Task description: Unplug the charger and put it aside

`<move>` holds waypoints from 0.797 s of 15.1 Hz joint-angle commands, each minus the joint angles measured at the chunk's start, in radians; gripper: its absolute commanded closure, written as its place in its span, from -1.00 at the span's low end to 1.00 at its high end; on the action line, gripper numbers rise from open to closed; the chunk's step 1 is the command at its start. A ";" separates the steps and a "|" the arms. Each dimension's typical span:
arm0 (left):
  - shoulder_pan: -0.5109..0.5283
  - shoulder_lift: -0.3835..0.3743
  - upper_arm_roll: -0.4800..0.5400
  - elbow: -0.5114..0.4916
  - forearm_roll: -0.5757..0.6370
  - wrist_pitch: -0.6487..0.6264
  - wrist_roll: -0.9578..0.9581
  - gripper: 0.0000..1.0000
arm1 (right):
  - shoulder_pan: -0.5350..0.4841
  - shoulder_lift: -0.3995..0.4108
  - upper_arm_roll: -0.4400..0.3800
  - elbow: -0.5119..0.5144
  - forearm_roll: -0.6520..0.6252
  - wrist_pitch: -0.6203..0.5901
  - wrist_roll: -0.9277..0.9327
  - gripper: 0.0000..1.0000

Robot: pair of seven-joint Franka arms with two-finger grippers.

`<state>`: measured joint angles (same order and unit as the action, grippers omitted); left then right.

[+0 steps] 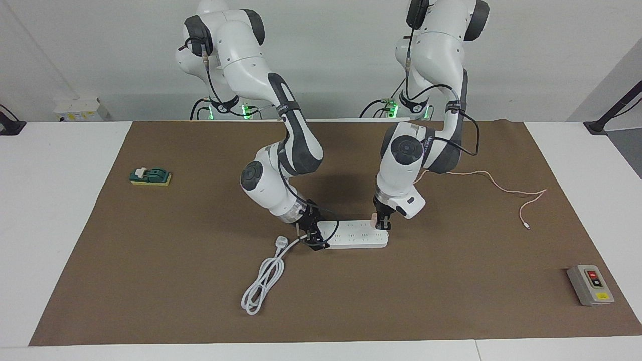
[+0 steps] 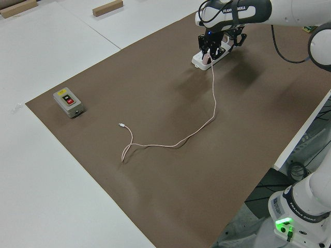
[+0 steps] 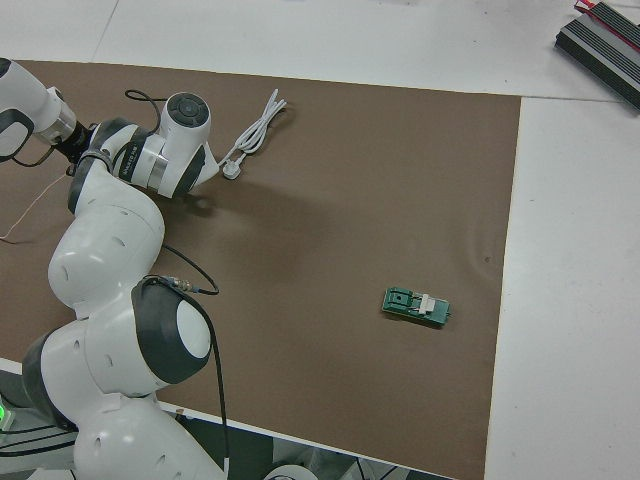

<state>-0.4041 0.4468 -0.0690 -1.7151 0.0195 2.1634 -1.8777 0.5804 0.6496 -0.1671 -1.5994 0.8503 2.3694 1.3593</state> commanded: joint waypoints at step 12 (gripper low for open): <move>-0.007 -0.025 0.009 -0.021 0.013 -0.034 0.000 1.00 | -0.014 0.038 0.009 0.047 0.039 0.030 -0.046 1.00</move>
<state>-0.4041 0.4467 -0.0689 -1.7147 0.0195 2.1623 -1.8777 0.5803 0.6497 -0.1671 -1.5994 0.8514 2.3694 1.3590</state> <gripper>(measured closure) 0.683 0.075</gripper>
